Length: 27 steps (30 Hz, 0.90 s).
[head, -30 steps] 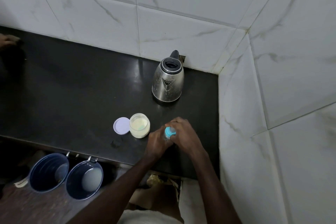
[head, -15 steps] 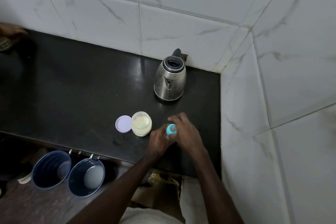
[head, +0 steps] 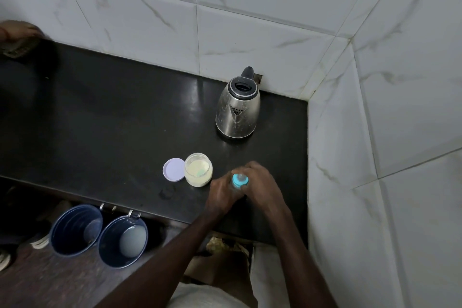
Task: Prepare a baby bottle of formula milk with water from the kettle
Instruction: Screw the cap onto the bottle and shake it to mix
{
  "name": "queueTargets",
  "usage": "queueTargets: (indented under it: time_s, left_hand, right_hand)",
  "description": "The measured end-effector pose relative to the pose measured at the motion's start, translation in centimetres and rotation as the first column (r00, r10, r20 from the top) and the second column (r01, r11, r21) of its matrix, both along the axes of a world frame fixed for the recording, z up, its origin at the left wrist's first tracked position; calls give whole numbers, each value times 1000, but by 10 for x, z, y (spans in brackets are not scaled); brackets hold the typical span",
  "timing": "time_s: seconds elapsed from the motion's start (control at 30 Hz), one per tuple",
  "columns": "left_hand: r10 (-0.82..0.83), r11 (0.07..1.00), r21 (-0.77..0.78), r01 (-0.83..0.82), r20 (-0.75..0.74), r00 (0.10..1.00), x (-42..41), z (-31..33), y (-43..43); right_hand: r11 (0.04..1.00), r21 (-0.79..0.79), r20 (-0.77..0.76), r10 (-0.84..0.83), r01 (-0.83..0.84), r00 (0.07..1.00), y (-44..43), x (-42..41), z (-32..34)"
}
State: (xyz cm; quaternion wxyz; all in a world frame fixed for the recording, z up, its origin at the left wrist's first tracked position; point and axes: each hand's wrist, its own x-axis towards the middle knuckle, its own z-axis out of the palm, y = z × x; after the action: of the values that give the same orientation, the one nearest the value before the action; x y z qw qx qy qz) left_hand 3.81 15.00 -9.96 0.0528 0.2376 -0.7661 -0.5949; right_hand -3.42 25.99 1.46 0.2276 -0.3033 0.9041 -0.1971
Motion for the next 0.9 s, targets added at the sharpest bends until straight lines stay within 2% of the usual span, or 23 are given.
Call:
queueTargets:
  time_s: [0.17, 0.27, 0.33, 0.4, 0.47, 0.53, 0.6, 0.63, 0.77, 0.9]
  left_hand:
    - [-14, 992, -125, 6, -66, 998, 1, 8, 2]
    - [-27, 987, -157, 15, -74, 997, 1, 4, 0]
    - [-28, 987, -159, 18, -62, 998, 0, 3, -1]
    - [-34, 980, -196, 24, -47, 998, 1, 6, -1]
    - [-37, 979, -203, 25, -55, 998, 1, 9, 0]
    - [-30, 986, -169, 16, -81, 996, 1, 7, 0]
    - [-13, 983, -183, 6, -41, 999, 1, 9, -1]
    - [-3, 981, -192, -1, -24, 1000, 1, 8, 0]
    - [-18, 964, -265, 9, -29, 999, 1, 13, 0]
    - [-20, 971, -240, 14, -22, 1000, 1, 14, 1]
  right_hand:
    - [948, 121, -40, -293, 296, 955, -9, 3, -2]
    - [982, 96, 45, -166, 161, 985, -3, 5, -2]
    - [993, 60, 7, -98, 98, 995, -4, 10, -3]
    - [966, 52, -35, -252, 253, 967, -11, 11, 0]
    - [919, 131, 11, -376, 371, 927, -16, 9, 0]
    - [948, 166, 61, -285, 272, 956, -17, 7, 1]
    - [981, 137, 5, -140, 138, 990, -17, 11, 0]
    - [983, 134, -39, -121, 125, 992, -18, 12, -3]
    - [959, 132, -104, -237, 250, 966, -25, 19, -3]
    - [909, 213, -93, -345, 357, 934, -36, 13, 3]
